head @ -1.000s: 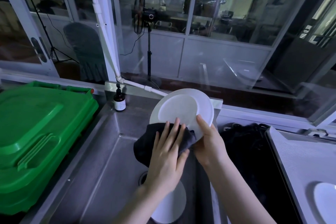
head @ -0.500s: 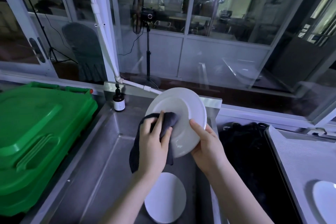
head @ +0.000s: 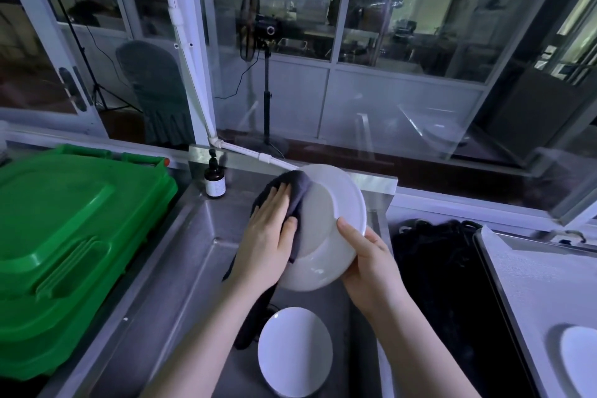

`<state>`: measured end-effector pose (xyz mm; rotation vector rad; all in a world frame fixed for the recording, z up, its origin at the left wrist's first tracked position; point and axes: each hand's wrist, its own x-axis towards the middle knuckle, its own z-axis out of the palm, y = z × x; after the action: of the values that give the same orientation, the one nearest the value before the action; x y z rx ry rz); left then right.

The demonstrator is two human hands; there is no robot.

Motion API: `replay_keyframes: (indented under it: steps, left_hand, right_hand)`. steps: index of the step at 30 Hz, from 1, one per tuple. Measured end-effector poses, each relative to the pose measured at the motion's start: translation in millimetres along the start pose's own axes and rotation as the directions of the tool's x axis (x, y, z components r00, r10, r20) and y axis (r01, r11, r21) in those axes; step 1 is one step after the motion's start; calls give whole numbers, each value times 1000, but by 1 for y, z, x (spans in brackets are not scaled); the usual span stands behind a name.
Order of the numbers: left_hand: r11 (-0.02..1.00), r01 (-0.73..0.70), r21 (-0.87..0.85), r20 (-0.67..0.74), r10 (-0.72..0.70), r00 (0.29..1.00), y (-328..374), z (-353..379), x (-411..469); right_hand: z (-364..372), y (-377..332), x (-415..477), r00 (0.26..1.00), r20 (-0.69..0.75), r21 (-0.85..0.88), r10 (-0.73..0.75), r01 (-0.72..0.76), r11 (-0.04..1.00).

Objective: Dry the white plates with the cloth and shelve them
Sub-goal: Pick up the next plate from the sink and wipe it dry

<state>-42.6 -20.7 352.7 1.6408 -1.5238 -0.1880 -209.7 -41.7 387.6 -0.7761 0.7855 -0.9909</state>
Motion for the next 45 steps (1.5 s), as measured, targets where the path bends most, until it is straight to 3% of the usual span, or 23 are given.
replay_keyframes:
  steps: [4, 8, 15, 20, 24, 29, 33, 40, 43, 45]
  left_hand:
    - [996, -86, 3, -67, 86, 994, 12, 2, -33]
    - [979, -203, 21, -20, 204, 979, 31, 11, -42]
    - [996, -80, 41, 69, 77, 995, 5, -2, 6]
    - [996, -16, -83, 35, 19, 999, -7, 1, -27]
    - [987, -155, -44, 62, 158, 986, 18, 16, -58]
    - [988, -156, 1, 103, 155, 982, 26, 12, -26]
    - [971, -241, -7, 142, 239, 961, 15, 2, 3]
    - [971, 97, -218, 77, -82, 994, -12, -4, 5]
    - [943, 192, -271, -10, -202, 979, -12, -2, -20]
    - [944, 180, -275, -93, -213, 973, -4, 4, -37]
  right_hand:
    - [-2, -7, 2, 1000, -16, 1, -25, 25, 1000]
    - [1, 0, -1, 1000, -18, 23, -4, 5, 1000]
    - [0, 4, -8, 999, 31, -53, 11, -10, 999]
    - [-7, -15, -6, 998, 12, 1, -63, 63, 998]
    - [-9, -10, -6, 999, 1, 1, -44, 44, 999]
    - [-12, 8, -12, 998, 59, -54, 22, -19, 998]
    - [-16, 10, -14, 996, 86, -86, 40, -33, 996]
    - [-29, 2, -19, 993, 105, -66, 45, -38, 997]
    - [-30, -4, -17, 998, 58, 2, 4, -4, 1000]
    - [-29, -9, -14, 999, 42, 60, -26, 23, 998]
